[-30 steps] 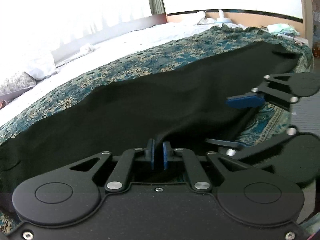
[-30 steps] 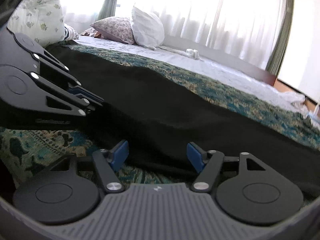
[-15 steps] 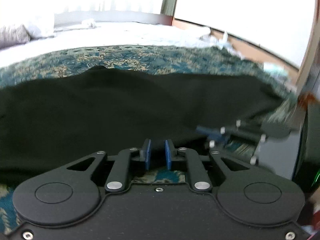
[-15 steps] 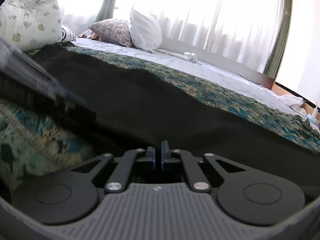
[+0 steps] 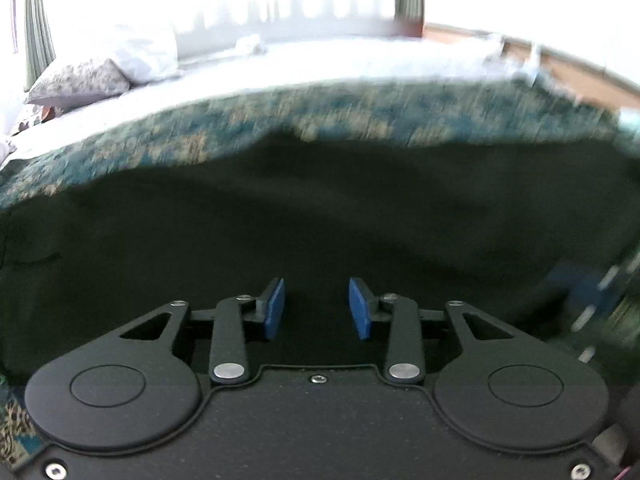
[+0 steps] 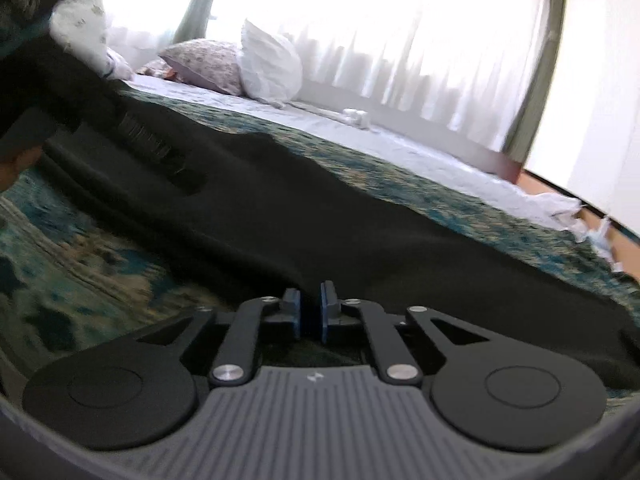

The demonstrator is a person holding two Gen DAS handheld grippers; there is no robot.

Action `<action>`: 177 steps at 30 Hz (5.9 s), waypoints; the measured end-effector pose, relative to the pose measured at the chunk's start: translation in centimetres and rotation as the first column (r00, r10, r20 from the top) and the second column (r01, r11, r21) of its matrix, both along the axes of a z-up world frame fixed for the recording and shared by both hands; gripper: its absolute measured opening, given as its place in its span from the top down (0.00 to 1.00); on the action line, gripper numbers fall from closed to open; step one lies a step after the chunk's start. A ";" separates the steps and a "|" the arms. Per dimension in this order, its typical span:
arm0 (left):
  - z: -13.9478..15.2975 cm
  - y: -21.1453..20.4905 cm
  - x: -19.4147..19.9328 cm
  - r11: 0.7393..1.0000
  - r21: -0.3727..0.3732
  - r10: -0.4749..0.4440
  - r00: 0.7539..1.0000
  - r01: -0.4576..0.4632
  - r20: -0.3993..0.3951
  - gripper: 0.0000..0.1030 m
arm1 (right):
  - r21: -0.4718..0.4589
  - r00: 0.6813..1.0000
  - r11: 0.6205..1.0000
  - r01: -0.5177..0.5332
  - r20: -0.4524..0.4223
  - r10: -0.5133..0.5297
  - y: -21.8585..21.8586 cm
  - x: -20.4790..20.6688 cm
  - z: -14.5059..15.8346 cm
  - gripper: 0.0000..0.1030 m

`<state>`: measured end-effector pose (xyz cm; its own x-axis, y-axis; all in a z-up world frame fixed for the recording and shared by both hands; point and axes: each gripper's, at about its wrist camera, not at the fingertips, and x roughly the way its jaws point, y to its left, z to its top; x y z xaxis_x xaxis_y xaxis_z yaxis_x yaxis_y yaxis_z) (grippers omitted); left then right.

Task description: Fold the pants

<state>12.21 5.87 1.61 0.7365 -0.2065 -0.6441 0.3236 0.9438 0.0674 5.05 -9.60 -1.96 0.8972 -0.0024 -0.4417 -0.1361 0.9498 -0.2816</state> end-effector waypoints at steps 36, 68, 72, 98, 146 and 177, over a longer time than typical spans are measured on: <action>3.2 9.3 -0.4 0.940 0.008 0.338 0.934 -0.341 0.119 0.48 | 0.190 0.671 0.649 0.737 -0.085 -0.737 -37.3 -0.3 4.6 0.00; 3.8 6.3 9.3 0.946 0.000 0.322 0.944 -0.323 0.068 0.72 | 0.264 0.833 0.794 0.547 -0.083 -0.547 -26.9 3.9 4.3 0.00; 2.3 2.6 11.4 0.962 -0.015 0.273 0.962 -0.273 -0.013 0.72 | 0.245 0.854 0.820 0.517 -0.089 -0.512 -25.9 4.3 3.3 0.00; 2.1 2.5 13.2 0.928 0.040 0.365 0.926 -0.370 0.101 0.62 | 0.448 0.689 0.593 0.669 -0.074 -0.721 -31.1 -3.0 2.8 0.00; -1.8 3.6 4.0 0.911 0.024 0.411 0.911 -0.411 0.023 0.00 | 0.474 0.743 0.623 0.622 -0.105 -0.662 -36.5 3.0 -0.5 0.03; -2.2 4.6 2.9 0.914 -0.058 0.405 0.912 -0.402 0.058 0.00 | -0.118 0.960 0.961 -0.250 -0.157 0.230 5.2 10.4 0.3 0.90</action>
